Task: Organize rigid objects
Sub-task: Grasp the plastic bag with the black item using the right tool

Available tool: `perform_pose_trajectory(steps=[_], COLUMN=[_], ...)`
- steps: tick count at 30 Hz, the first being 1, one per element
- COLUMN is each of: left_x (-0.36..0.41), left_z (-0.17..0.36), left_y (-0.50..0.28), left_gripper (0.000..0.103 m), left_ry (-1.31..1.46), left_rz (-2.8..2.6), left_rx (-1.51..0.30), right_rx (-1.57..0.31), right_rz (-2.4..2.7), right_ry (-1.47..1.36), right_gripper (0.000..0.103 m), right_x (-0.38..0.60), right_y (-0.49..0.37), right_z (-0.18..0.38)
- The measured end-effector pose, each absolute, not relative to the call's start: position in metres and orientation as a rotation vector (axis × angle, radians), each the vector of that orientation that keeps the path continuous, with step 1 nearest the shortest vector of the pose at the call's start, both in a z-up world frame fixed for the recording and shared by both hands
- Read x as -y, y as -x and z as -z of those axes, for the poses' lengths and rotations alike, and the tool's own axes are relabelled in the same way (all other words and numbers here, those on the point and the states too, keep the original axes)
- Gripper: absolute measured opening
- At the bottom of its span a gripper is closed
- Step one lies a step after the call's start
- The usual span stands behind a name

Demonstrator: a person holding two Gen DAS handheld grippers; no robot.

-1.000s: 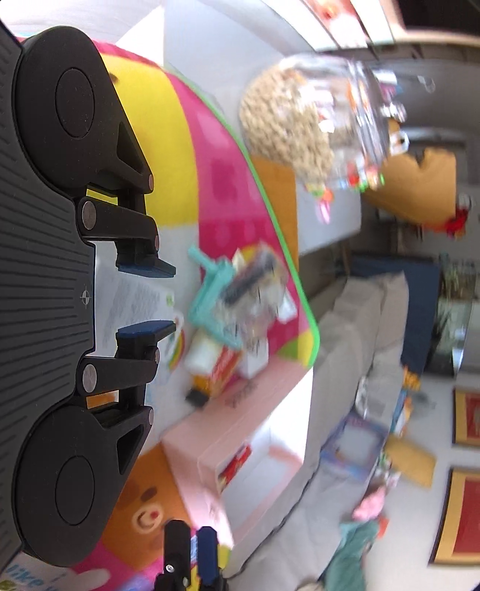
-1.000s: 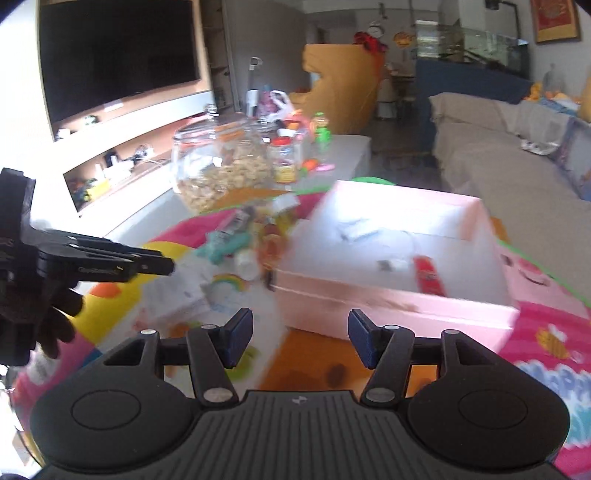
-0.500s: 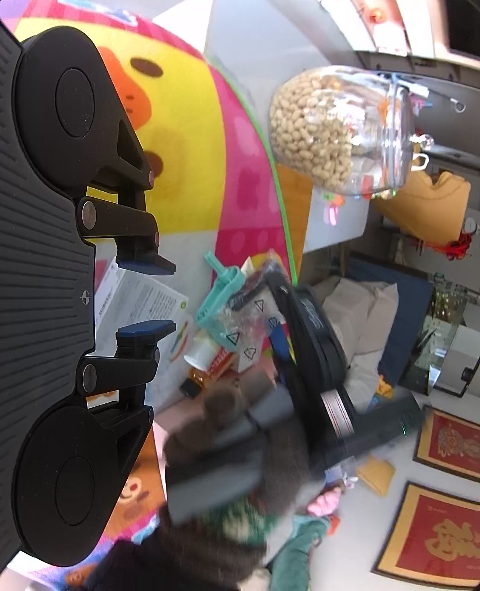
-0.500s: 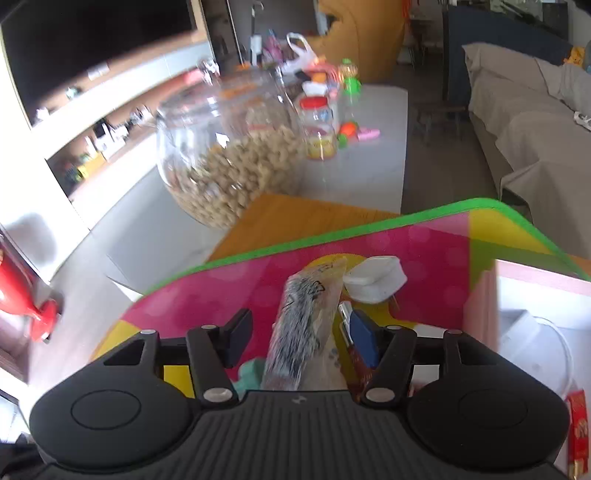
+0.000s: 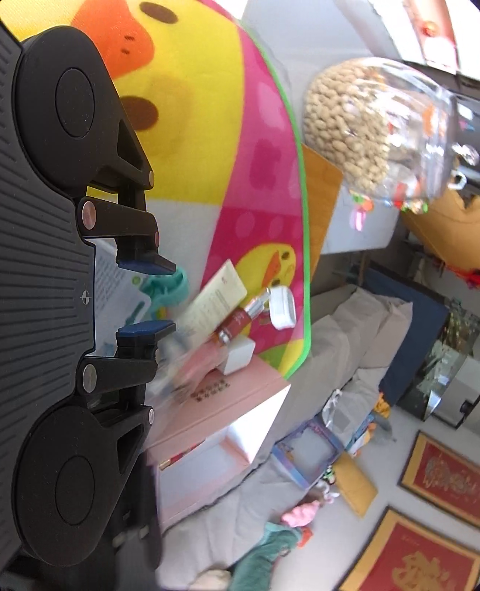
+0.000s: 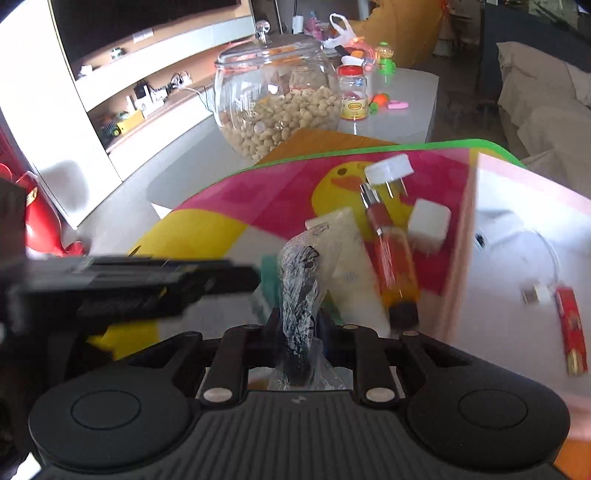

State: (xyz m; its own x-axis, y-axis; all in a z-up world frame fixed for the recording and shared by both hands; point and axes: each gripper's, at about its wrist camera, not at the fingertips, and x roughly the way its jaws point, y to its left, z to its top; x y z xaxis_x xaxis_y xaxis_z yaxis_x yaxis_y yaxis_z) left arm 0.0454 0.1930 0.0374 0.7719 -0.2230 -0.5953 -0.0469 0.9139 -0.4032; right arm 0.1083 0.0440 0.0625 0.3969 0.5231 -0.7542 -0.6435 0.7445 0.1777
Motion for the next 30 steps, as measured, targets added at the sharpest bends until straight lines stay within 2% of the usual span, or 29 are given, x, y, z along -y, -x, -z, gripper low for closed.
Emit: perform_pose_trajectory(steps=[5,11,13,17,24,26,30], left_x=[-0.171,-0.125,-0.114,-0.105,-0.115,-0.129,-0.17], left_z=[-0.044,-0.038,-0.036,-0.036,-0.044,-0.047,-0.042], left_y=[-0.027,0.007,0.009,0.004,0.0,-0.005,-0.026], left_gripper=[0.029,0.03,0.037,0.054,0.054,0.05,0.05], left_ry=[0.264,-0.105,-0.166,-0.143,-0.108,-0.097,0.077], left_rz=[0.12,0.142,0.147,0.217,0.164,0.109,0.092], left_rx=[-0.696,-0.723,-0.725,-0.74,-0.722,-0.717,-0.787], right_rx=[-0.906,-0.846,-0.828,-0.834,-0.787,-0.768,-0.728], right_rz=[-0.703,-0.623,-0.614,-0.601,-0.603,-0.608,-0.625], right_ry=[0.122,0.119,0.111,0.072,0.084,0.101,0.137], right_gripper=[0.019,0.019,0.026,0.033,0.036,0.039,0.053], right_x=[0.003,0.045,0.052,0.061,0.067,0.065,0.059], right_y=[-0.078,-0.058,-0.053,-0.048,-0.034,-0.031,-0.022], right_z=[-0.052,-0.043,-0.04,-0.034,-0.029,-0.028,-0.024])
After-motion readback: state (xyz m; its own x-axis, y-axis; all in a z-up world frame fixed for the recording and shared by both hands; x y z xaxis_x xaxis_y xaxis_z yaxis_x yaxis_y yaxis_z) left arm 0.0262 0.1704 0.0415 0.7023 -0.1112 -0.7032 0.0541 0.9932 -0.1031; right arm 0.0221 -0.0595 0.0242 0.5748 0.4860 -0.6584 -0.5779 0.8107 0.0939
